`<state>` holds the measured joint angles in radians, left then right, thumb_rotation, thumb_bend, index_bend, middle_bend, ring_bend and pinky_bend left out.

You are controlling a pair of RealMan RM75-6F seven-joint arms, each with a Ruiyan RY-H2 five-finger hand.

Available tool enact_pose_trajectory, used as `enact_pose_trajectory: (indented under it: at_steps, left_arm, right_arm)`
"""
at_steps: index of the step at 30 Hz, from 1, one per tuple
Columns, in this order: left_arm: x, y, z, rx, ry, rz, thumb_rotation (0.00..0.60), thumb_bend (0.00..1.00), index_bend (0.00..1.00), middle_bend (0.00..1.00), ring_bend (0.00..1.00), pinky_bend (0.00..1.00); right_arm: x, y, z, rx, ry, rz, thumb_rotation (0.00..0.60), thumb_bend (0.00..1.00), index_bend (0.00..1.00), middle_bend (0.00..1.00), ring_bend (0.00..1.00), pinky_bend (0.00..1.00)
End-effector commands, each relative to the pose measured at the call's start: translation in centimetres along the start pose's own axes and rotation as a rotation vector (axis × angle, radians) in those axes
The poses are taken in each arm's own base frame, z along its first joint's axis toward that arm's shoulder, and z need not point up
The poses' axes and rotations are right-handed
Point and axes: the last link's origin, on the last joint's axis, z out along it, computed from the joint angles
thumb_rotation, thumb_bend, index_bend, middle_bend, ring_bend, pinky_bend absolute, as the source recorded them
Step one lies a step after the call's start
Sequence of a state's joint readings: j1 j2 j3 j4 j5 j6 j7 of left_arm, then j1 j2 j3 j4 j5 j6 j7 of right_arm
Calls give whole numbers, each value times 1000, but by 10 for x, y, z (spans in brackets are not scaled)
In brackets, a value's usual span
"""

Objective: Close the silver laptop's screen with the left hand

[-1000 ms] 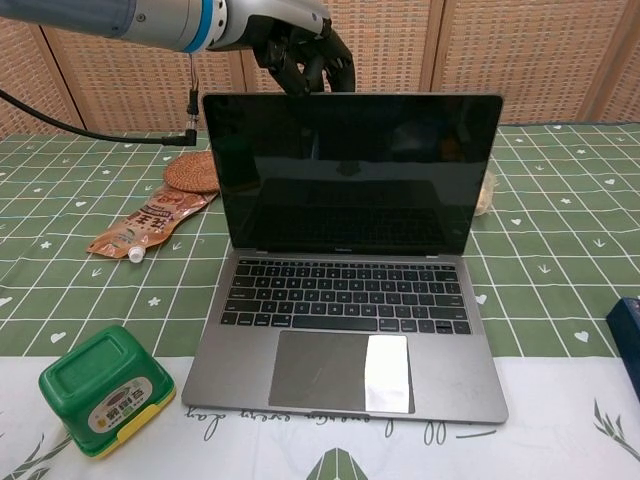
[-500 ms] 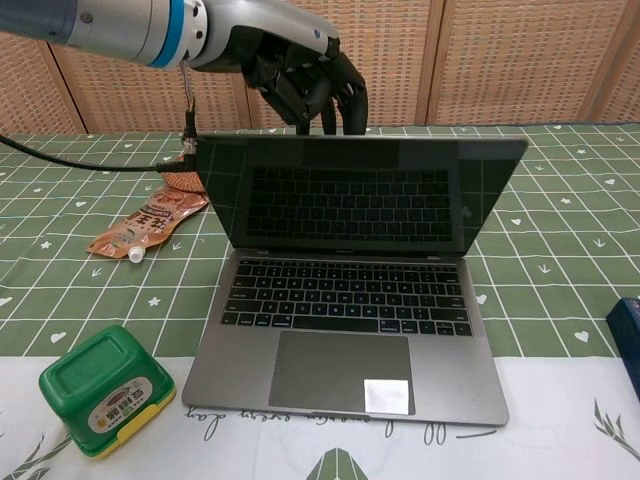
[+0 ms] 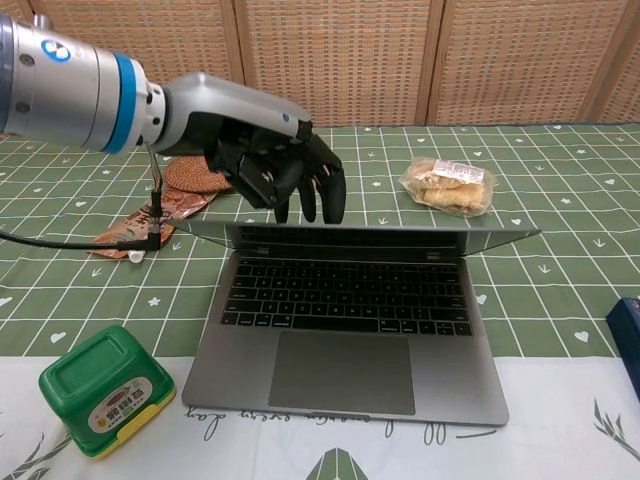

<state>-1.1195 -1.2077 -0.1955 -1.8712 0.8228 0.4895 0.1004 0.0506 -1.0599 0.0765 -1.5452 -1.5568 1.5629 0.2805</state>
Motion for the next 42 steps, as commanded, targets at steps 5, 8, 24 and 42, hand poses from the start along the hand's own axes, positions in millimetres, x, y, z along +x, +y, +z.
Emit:
enact_pose_trajectory:
  at_steps: [5,8,24,42]
  left_arm:
    - [-26,-12,8,4,-54,-53,600,1000,392,301,271,335]
    - [-33,-15,12,6,-70,-50,600,1000,391,301,271,334]
    - [-63,-25,31,29,-152,-63,600,1000,384,299,271,334]
    - [-70,-40,29,63,-174,-58,600,1000,370,292,271,327]
  right_arm:
    - [0,0,0,-1,0,-4,600,97,0,0,0,0]
    - [0,0,0,-3,1,-5,600,96,0,0,0,0]
    - [-2,7,3,-42,-20,-15,600,96,0,0,0,0]
    - [-4,6,4,-42,-19,-25,600,96,0,0,0,0]
